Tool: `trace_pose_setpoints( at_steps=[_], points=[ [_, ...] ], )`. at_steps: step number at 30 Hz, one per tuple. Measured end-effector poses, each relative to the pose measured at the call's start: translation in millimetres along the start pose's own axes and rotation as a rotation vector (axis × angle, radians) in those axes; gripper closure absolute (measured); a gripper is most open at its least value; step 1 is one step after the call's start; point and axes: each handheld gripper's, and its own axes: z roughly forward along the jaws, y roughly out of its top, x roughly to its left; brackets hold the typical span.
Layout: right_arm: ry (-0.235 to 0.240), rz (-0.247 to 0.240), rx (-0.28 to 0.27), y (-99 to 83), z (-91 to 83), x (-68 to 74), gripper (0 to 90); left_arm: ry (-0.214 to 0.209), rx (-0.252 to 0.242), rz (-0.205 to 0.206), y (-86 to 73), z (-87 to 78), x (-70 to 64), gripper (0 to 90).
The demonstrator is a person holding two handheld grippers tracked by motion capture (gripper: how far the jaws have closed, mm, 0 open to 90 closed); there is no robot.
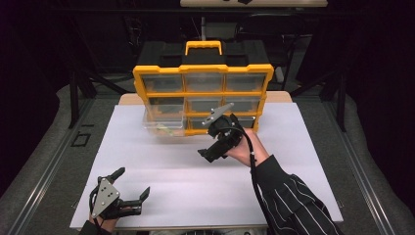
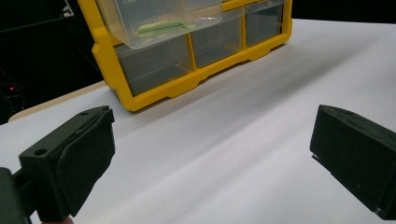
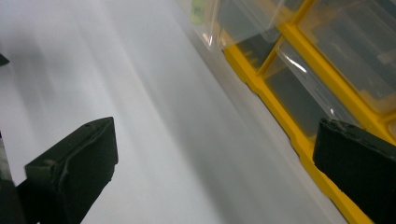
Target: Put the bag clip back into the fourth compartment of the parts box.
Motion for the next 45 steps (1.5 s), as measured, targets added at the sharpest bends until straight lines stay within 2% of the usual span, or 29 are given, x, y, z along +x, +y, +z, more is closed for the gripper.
trace_pose_setpoints(
  at_steps=[22,24,27,37,45],
  points=[
    [-0.051,0.104,-0.038,-91.8,-20.1,0.9,0.0,0.005,0.002,0.004,-0.1,0.9,-0.6,0.2],
    [-0.052,0.115,-0.047,-100.3,-20.8,1.5,0.0,0.004,0.002,0.004,-0.1,0.9,-0.7,0.2],
    [-0.087,0.119,-0.067,-113.0,-22.0,5.0,0.0,0.004,0.002,0.005,-0.1,1.0,-0.8,0.2],
    [-0.106,0.156,-0.11,-153.6,-22.6,11.8,0.0,0.003,0.005,0.004,-0.2,1.7,-1.3,0.2],
    [-0.172,0.197,-0.181,-184.1,-29.9,18.9,0.0,0.0,0.004,0.005,-0.3,1.6,-1.0,0.2]
  ],
)
